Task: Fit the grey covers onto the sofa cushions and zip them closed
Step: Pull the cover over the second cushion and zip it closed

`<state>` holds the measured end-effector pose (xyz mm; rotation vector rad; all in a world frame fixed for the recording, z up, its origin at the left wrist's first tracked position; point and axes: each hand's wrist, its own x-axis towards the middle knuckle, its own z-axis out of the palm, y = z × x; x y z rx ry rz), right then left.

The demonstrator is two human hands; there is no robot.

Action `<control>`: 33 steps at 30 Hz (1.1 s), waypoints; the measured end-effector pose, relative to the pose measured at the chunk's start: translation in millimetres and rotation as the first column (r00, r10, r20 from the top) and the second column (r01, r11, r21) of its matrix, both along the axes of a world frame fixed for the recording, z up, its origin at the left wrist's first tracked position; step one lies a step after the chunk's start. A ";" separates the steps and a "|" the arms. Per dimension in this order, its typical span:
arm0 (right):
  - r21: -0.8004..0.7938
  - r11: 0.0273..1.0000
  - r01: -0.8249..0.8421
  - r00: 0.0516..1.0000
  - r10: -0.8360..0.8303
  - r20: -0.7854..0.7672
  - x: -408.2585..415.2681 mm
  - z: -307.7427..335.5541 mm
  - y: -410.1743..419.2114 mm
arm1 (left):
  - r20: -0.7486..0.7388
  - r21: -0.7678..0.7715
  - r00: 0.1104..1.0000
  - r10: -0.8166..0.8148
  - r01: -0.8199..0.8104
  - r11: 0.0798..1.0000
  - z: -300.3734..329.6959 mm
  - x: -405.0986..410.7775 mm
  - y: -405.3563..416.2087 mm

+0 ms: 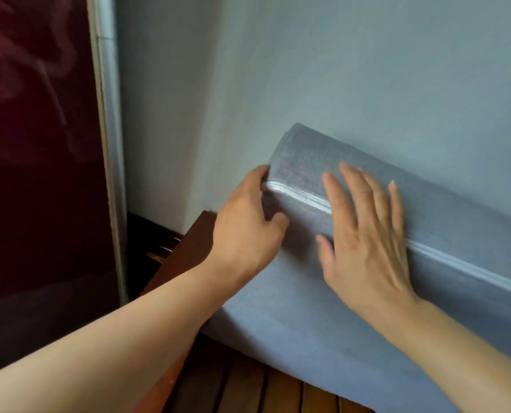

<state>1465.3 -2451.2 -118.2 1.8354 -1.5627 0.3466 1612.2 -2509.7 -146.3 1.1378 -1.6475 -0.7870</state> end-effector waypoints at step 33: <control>0.103 0.951 0.293 0.917 -0.310 0.250 -157.6 -64.9 269.5 | 0.757 -0.553 0.537 0.373 0.222 0.803 -15.7 -121.7 228.0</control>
